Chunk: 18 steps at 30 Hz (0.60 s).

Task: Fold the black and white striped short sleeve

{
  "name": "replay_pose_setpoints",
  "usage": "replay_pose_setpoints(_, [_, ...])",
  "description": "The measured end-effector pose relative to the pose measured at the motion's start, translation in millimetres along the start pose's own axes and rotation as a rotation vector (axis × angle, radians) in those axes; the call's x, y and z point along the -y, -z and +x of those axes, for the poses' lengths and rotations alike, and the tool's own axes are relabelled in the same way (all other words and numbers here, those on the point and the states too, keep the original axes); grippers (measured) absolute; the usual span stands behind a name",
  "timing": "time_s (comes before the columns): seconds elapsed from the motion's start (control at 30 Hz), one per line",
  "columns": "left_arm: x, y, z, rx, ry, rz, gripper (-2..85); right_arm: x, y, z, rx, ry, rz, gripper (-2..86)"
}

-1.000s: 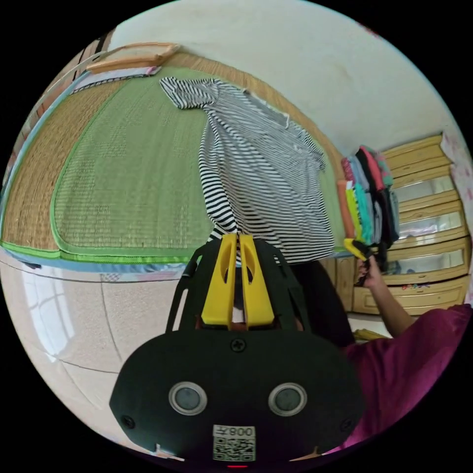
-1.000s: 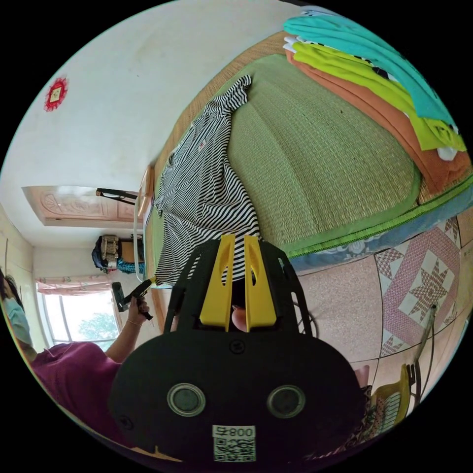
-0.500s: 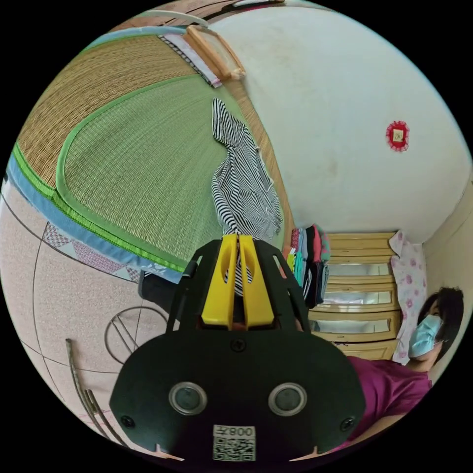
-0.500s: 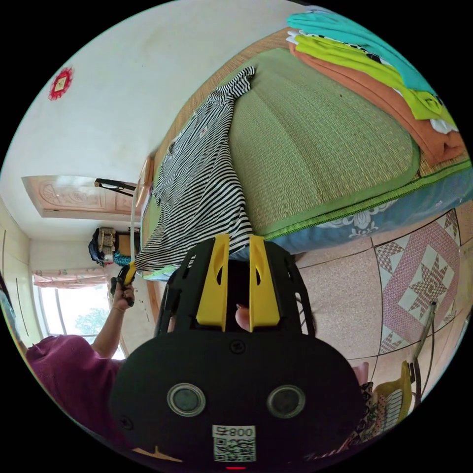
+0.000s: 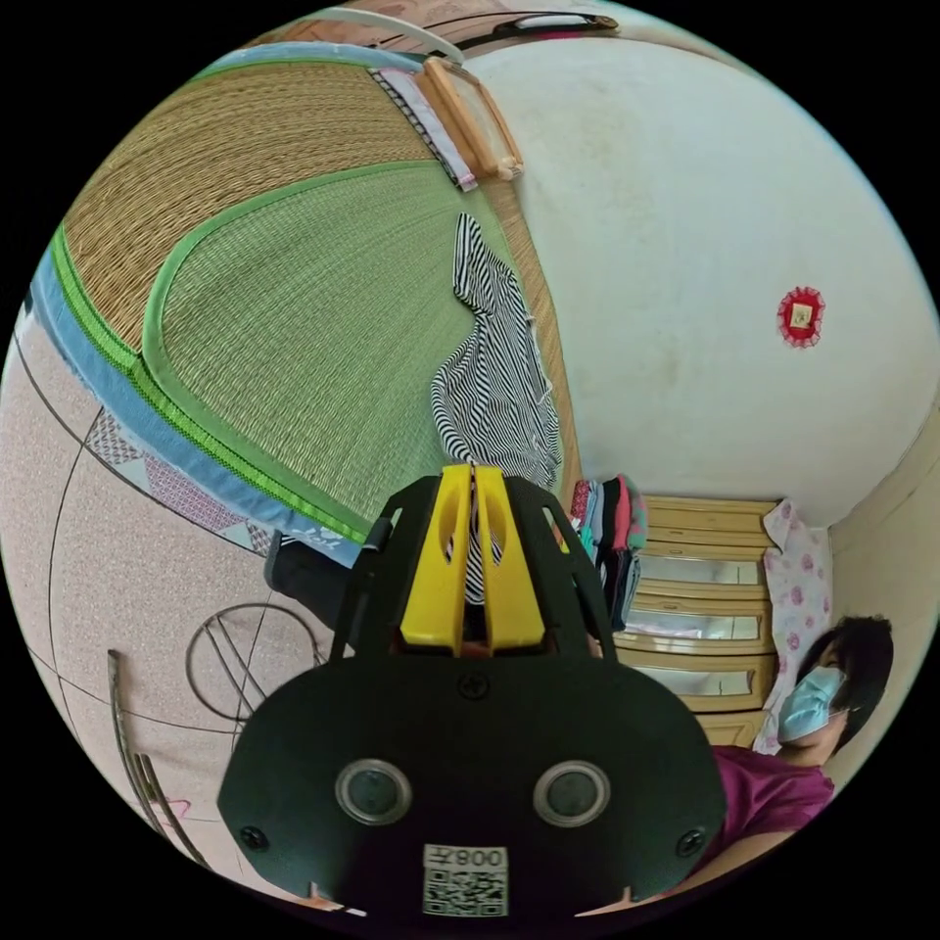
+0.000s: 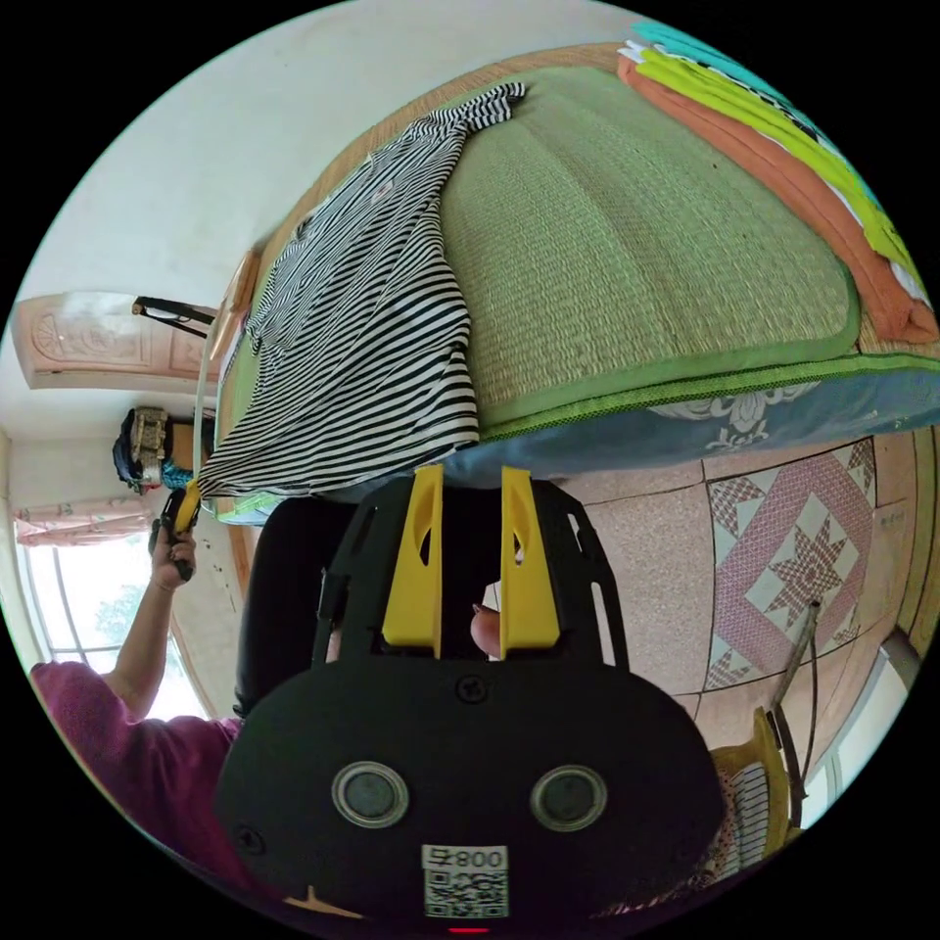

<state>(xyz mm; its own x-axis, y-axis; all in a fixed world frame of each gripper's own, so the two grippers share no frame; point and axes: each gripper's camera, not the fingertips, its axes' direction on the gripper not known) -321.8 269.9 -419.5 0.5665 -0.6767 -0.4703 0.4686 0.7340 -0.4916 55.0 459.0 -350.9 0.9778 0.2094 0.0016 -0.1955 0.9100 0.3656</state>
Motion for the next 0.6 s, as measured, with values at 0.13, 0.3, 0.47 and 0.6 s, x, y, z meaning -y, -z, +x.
replay_pose_setpoints(0.13, [-1.2,-0.5,-2.6,0.002,-0.007,-0.010,0.5,10.2,4.3,-21.7,-0.044,0.015,0.013,8.6])
replay_pose_setpoints(0.3, [-0.9,-3.7,-7.6,0.002,-0.002,-0.009,0.5,25.6,12.5,-40.9,-0.050,-0.018,0.026,6.1])
replay_pose_setpoints(0.47, [-0.8,-11.7,-8.4,-0.002,-0.004,-0.016,0.5,32.5,23.0,-55.8,-0.052,-0.014,0.022,3.0])
replay_pose_setpoints(0.6, [2.1,-15.1,-6.7,-0.002,-0.012,-0.014,0.5,38.2,39.6,-76.7,-0.130,0.029,0.031,0.9])
